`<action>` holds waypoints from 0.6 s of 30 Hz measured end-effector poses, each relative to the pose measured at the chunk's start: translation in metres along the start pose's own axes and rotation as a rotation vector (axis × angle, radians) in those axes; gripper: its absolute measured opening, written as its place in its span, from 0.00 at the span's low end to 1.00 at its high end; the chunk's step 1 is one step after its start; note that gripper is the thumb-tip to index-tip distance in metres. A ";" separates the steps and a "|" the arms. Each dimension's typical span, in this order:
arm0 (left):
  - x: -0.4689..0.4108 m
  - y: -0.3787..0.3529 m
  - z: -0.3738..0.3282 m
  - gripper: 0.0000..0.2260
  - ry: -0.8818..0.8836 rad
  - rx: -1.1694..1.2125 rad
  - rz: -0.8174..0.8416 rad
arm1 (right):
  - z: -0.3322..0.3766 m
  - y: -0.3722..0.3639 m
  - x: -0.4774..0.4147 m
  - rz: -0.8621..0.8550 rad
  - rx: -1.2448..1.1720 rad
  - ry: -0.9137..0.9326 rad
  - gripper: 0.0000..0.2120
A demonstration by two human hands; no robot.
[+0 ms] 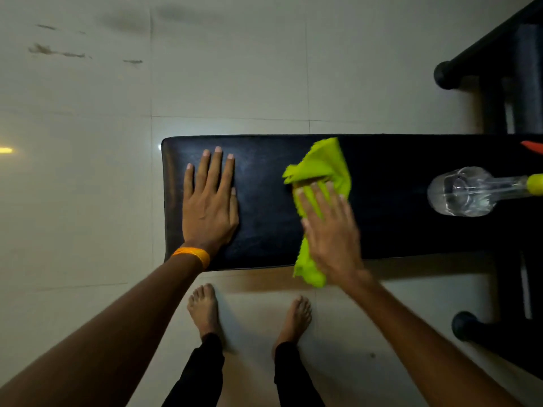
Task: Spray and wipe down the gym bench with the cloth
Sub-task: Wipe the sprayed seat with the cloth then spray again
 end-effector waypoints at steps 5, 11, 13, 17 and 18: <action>-0.002 -0.001 -0.004 0.26 0.030 0.009 0.050 | -0.059 0.012 -0.050 -0.064 -0.064 -0.360 0.26; -0.014 -0.003 -0.074 0.25 -0.156 0.098 0.069 | -0.010 0.004 0.019 0.020 -0.036 -0.234 0.27; -0.019 -0.013 -0.100 0.25 -0.161 0.123 0.105 | -0.038 0.009 0.015 0.006 -0.051 -0.238 0.27; -0.025 -0.027 -0.125 0.25 -0.040 0.145 0.132 | -0.089 0.013 -0.021 -0.052 -0.056 -0.426 0.27; -0.025 -0.028 -0.131 0.26 -0.041 0.159 0.137 | -0.089 0.013 -0.024 -0.057 -0.067 -0.426 0.27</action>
Point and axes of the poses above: each hand's wrist, its own x-axis away from the middle knuckle, its own y-axis out of the back of the hand, z = x × y, the point moved 7 cm from there along -x, towards the middle knuckle, and after that the axes turned 2 degrees about x, right-handed, at the moved point
